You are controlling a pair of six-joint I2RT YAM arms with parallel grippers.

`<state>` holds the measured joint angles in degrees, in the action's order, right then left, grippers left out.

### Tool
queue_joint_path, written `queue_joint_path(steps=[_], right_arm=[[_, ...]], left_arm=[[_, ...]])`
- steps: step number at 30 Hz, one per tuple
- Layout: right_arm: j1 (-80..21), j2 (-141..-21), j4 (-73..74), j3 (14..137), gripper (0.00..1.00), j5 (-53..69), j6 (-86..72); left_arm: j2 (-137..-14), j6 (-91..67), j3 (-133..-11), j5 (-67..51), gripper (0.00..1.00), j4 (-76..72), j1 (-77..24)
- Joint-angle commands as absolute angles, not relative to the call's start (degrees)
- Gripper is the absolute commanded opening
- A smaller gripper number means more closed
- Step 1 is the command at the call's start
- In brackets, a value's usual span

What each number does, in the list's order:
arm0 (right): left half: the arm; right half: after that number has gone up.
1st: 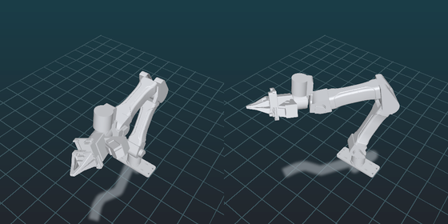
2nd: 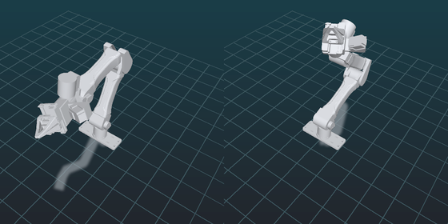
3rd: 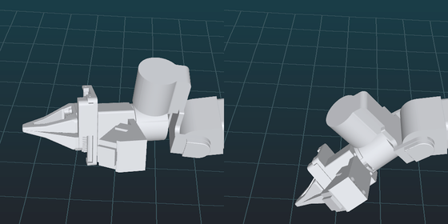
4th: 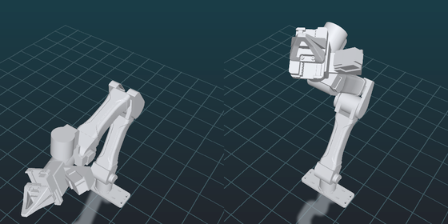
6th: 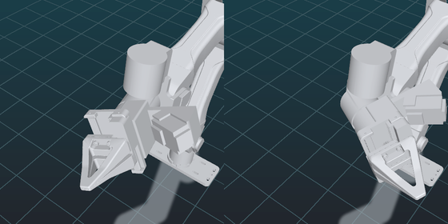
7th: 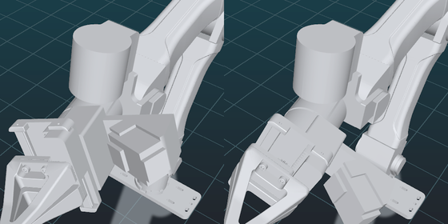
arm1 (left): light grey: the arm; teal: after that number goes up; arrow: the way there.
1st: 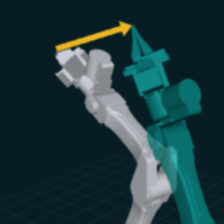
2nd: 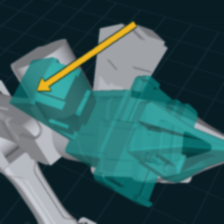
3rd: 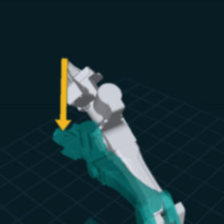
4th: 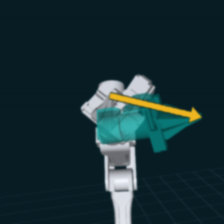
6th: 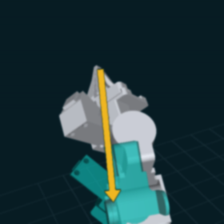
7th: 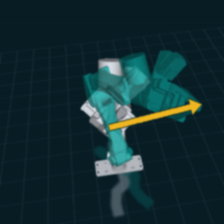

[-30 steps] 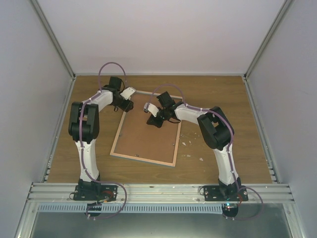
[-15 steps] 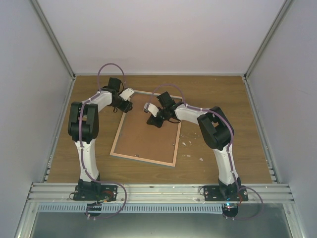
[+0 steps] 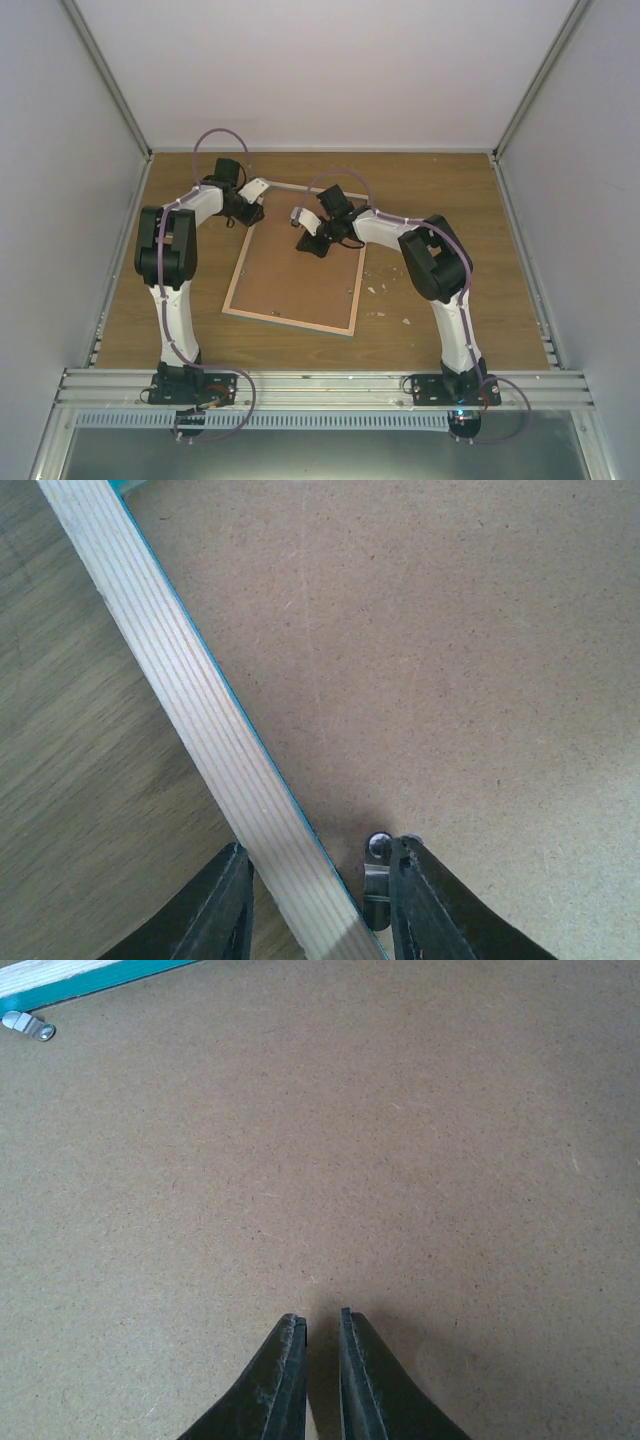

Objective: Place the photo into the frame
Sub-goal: Install the photo frame at the center of the board.

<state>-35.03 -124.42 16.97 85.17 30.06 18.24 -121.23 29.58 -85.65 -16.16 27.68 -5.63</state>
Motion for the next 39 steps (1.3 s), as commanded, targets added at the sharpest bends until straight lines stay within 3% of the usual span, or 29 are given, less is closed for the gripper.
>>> queue_joint_path(steps=[1,5,11,31,39], right_arm=[[-34.58,-125.16,16.75,84.63,0.13,29.86,18.90],[-34.61,-125.16,16.77,84.74,0.13,30.12,18.73],[-34.67,-123.53,17.29,87.37,0.13,32.67,17.37],[-36.90,-136.94,14.02,110.41,0.13,25.88,17.32],[-37.51,-138.94,12.31,110.81,0.13,25.70,16.57]], left_arm=[[-123.87,32.70,-83.31,-11.86,0.39,28.44,-3.66],[-121.94,31.53,-83.82,-17.84,0.48,30.68,-3.76],[-118.89,26.00,-86.59,-20.47,0.52,31.36,-3.45],[-119.09,19.47,-84.93,-22.41,0.42,29.11,-1.55],[-118.08,20.47,-81.08,-15.81,0.42,26.32,-3.01]])
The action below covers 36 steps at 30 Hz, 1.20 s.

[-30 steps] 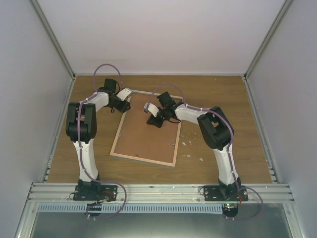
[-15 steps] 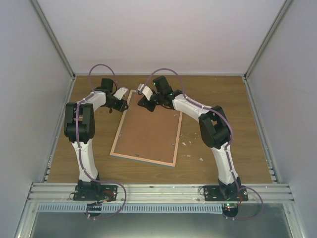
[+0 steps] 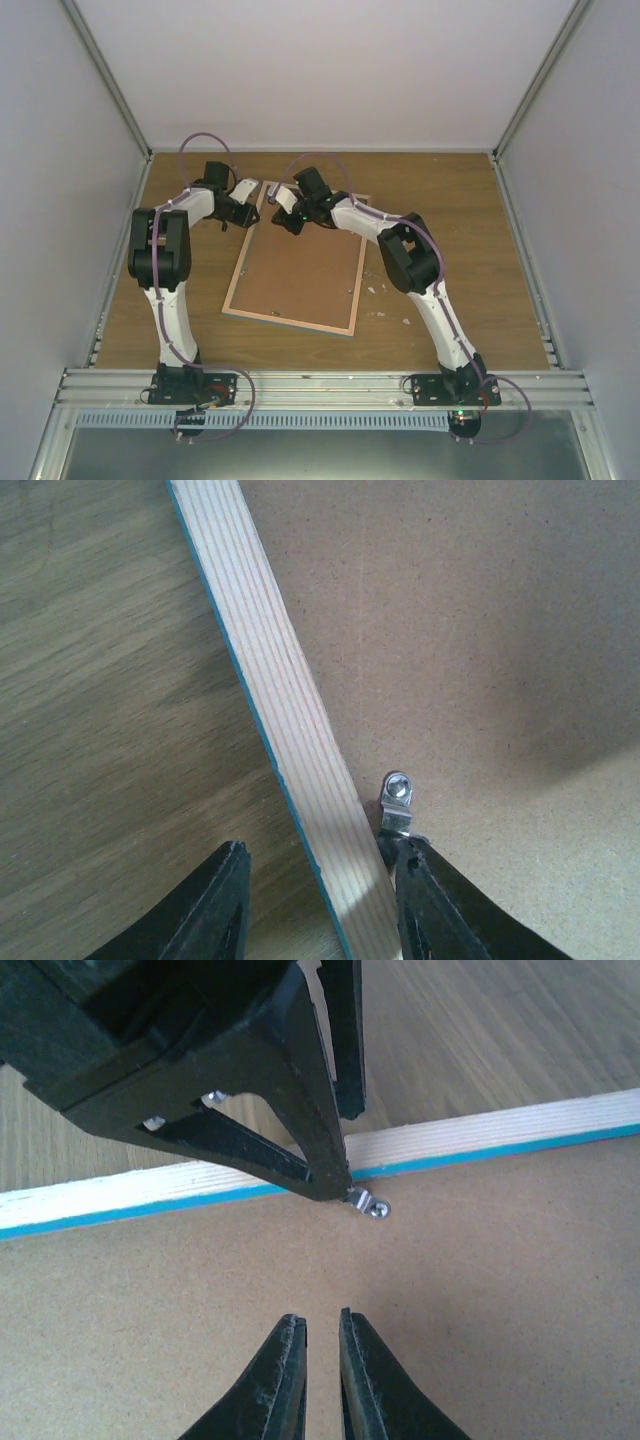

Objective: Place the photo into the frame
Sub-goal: Install the photo frame at the center of the board.

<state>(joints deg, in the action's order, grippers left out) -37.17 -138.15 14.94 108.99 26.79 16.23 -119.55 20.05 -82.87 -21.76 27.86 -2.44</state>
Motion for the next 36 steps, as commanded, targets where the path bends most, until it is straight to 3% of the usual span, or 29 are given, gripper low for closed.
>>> queue_joint_path(steps=[1,10,17,24,36], right_arm=[[-37.46,-138.95,12.15,110.56,0.13,25.67,16.57],[-37.87,-139.78,3.65,108.40,0.11,22.03,18.30],[-38.84,-141.20,-1.05,107.31,0.21,21.61,22.91],[-39.64,-139.98,-2.07,104.15,0.28,21.91,28.89],[-39.11,-135.57,-2.45,98.02,0.23,20.08,33.22]], left_arm=[[-118.21,20.40,-80.98,-14.56,0.42,26.02,-3.30],[-119.37,18.56,-80.01,-10.65,0.25,26.05,-4.64],[-119.25,17.44,-79.62,-12.21,0.15,26.59,-4.65],[-119.18,16.93,-80.03,-15.42,0.11,26.80,-4.50],[-116.12,17.67,-82.49,-24.01,0.25,25.22,-3.25]])
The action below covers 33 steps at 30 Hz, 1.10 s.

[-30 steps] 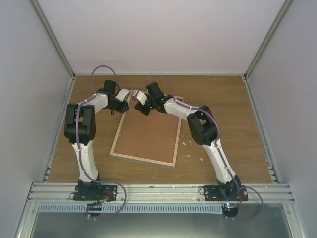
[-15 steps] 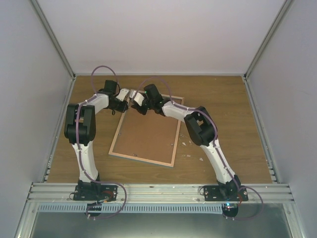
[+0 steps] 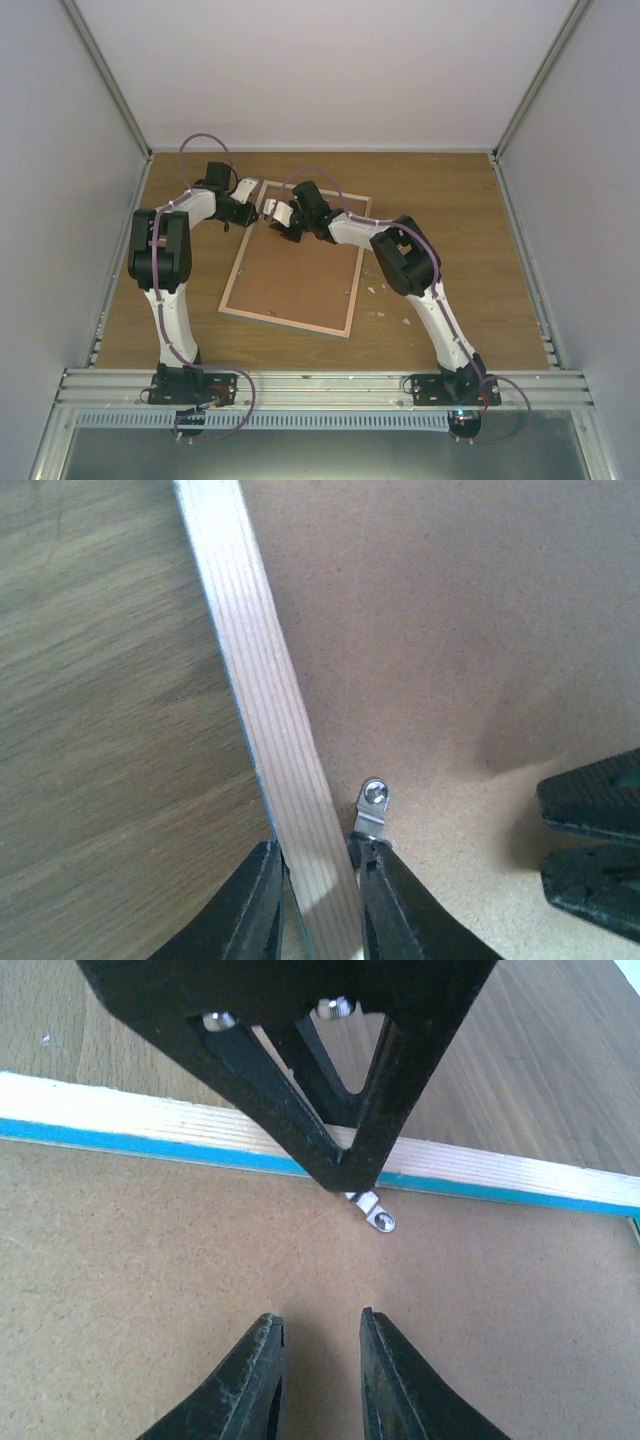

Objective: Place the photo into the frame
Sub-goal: Install the photo frame at the center of the board.

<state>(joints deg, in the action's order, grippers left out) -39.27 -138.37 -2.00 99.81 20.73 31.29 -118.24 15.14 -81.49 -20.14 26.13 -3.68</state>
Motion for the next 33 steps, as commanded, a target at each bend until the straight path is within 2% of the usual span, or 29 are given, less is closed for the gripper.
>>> queue_joint_path(steps=[1,6,15,23,33], right_arm=[[-38.99,-135.41,-2.42,97.74,0.23,20.21,33.16],[-38.83,-135.11,-2.28,97.23,0.21,20.46,32.87],[-38.68,-133.98,-1.66,97.39,0.21,21.01,32.75],[-38.41,-133.08,-0.88,97.47,0.20,22.17,31.92],[-37.28,-133.06,-0.73,97.47,0.19,21.99,31.64]], left_arm=[[-116.11,18.01,-82.77,-24.17,0.27,25.52,-3.23],[-116.14,19.62,-83.27,-25.59,0.36,25.88,-2.96],[-117.68,24.94,-84.01,-22.79,0.42,27.19,-3.01],[-119.58,29.09,-83.79,-18.97,0.42,27.35,-3.42],[-121.24,31.01,-82.83,-15.17,0.37,26.04,-4.44]])
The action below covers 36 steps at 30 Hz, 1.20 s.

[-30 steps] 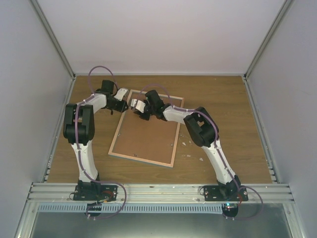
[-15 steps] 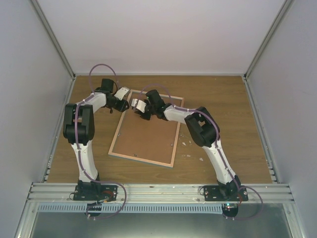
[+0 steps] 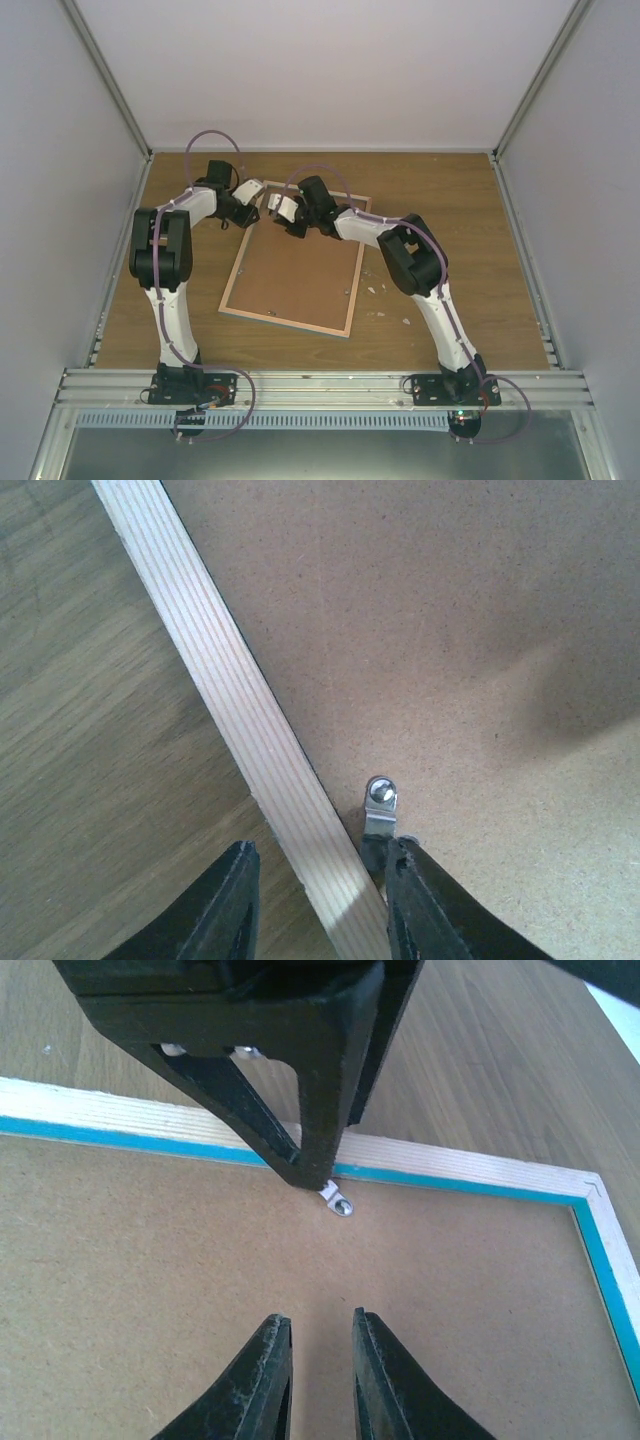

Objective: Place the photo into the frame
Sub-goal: Install the photo frame at the center of the board.

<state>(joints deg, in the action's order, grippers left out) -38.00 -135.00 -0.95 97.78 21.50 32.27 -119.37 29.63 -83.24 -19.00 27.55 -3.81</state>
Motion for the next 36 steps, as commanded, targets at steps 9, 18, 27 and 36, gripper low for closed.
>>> queue_joint_path(steps=[9,18,27,36], right_arm=[[-36.82,-132.72,-0.62,97.38,0.19,21.97,31.31],[-36.29,-131.68,-0.70,96.14,0.18,22.06,31.20],[-35.75,-129.79,-0.30,94.57,0.17,22.25,30.87],[-33.85,-125.19,5.73,95.13,0.20,23.69,27.83]], left_arm=[[-122.50,32.55,-79.56,-5.87,0.28,24.81,-7.22],[-125.58,31.56,-81.09,-5.82,0.24,27.71,-7.25],[-124.12,29.58,-81.31,-9.37,0.07,28.01,-7.27],[-118.02,22.93,-76.53,-14.79,0.18,28.83,-7.66]])
